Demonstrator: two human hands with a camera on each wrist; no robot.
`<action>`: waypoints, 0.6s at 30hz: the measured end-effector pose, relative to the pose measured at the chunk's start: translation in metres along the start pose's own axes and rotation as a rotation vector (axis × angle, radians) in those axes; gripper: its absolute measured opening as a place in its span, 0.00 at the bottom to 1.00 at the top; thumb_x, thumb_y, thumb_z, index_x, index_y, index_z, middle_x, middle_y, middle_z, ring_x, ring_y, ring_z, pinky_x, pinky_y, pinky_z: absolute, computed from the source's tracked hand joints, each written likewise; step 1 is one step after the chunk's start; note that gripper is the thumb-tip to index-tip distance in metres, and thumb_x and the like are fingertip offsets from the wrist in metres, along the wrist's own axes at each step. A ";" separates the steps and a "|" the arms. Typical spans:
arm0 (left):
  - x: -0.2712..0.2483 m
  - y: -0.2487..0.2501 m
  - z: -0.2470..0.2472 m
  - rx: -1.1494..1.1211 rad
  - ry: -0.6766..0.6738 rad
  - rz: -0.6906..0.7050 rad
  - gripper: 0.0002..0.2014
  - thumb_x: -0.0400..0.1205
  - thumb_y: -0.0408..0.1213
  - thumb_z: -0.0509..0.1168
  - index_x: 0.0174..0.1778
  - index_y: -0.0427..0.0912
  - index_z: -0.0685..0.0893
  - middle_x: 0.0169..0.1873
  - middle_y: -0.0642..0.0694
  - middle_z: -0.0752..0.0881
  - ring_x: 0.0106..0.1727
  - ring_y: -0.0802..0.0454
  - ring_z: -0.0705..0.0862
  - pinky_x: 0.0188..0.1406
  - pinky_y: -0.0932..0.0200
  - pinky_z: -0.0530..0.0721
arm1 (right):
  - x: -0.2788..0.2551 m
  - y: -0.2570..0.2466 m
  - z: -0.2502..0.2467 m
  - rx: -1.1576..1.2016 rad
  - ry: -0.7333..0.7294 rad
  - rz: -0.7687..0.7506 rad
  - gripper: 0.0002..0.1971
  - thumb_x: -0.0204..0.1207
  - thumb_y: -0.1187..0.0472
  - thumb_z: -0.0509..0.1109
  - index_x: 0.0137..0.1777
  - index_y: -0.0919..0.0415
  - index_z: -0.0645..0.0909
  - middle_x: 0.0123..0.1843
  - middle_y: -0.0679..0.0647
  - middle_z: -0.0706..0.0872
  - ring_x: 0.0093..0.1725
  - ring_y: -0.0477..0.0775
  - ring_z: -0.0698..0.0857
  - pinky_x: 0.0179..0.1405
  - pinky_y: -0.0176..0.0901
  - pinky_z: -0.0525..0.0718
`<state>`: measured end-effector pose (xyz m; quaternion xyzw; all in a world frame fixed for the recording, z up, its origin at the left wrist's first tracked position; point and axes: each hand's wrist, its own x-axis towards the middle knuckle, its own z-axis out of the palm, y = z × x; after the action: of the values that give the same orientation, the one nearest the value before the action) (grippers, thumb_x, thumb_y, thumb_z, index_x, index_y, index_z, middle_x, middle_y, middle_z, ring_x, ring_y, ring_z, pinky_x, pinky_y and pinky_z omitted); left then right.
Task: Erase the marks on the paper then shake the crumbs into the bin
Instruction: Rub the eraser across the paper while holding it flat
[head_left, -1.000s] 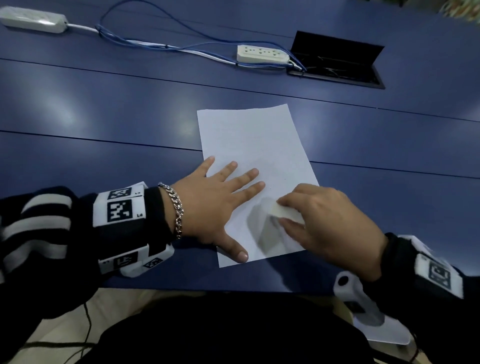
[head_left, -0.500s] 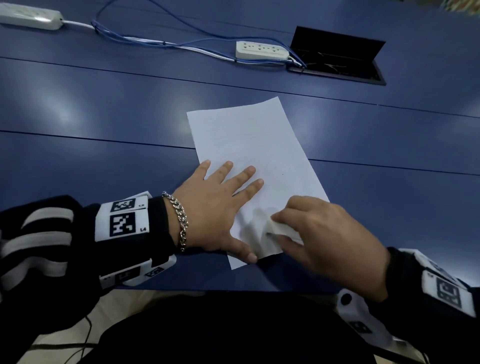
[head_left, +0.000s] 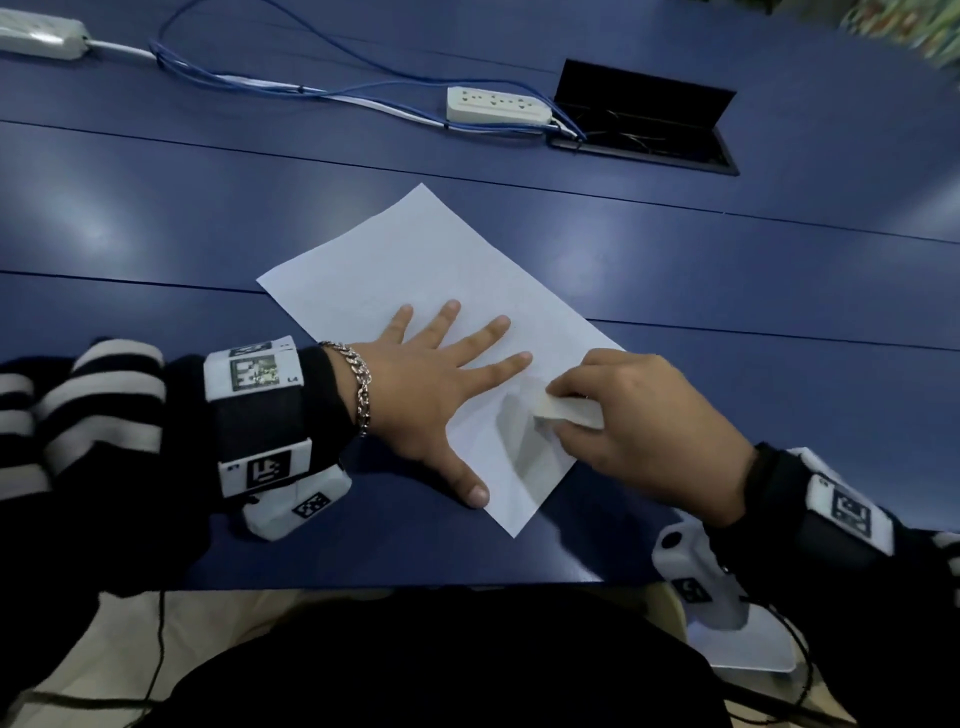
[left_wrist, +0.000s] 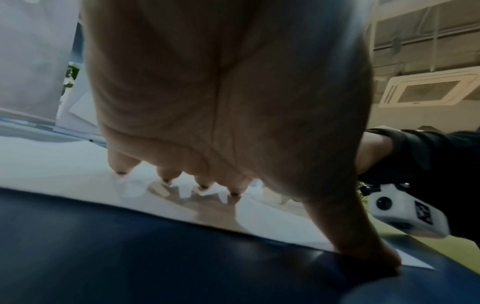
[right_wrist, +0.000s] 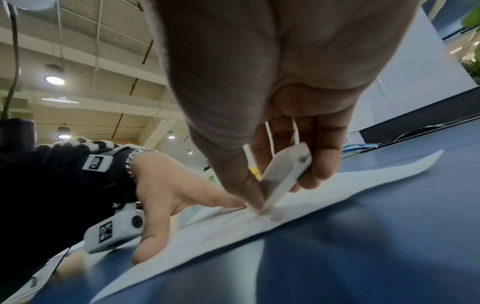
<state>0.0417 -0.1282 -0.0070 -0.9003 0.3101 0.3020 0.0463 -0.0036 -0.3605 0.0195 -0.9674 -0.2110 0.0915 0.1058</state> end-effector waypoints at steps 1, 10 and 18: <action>0.001 0.000 -0.001 -0.003 -0.010 -0.011 0.70 0.60 0.89 0.64 0.82 0.72 0.19 0.83 0.60 0.16 0.86 0.34 0.20 0.83 0.19 0.32 | -0.004 -0.007 0.003 -0.007 -0.022 -0.032 0.18 0.78 0.40 0.64 0.55 0.49 0.88 0.48 0.45 0.84 0.49 0.51 0.85 0.48 0.50 0.84; 0.001 0.001 -0.003 0.005 -0.037 -0.030 0.71 0.58 0.89 0.65 0.81 0.73 0.19 0.82 0.60 0.15 0.86 0.33 0.21 0.82 0.16 0.33 | 0.019 0.005 -0.010 -0.110 -0.041 -0.064 0.21 0.76 0.39 0.62 0.58 0.50 0.88 0.48 0.47 0.85 0.49 0.55 0.86 0.46 0.49 0.83; 0.001 0.002 -0.004 0.006 -0.055 -0.038 0.71 0.58 0.89 0.65 0.81 0.72 0.19 0.82 0.60 0.14 0.86 0.33 0.20 0.81 0.15 0.34 | 0.009 -0.005 -0.005 -0.110 -0.142 -0.154 0.16 0.80 0.42 0.64 0.57 0.48 0.87 0.49 0.46 0.83 0.51 0.51 0.84 0.48 0.47 0.82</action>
<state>0.0435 -0.1313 -0.0045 -0.8973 0.2923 0.3247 0.0630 0.0035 -0.3536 0.0243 -0.9437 -0.2965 0.1396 0.0441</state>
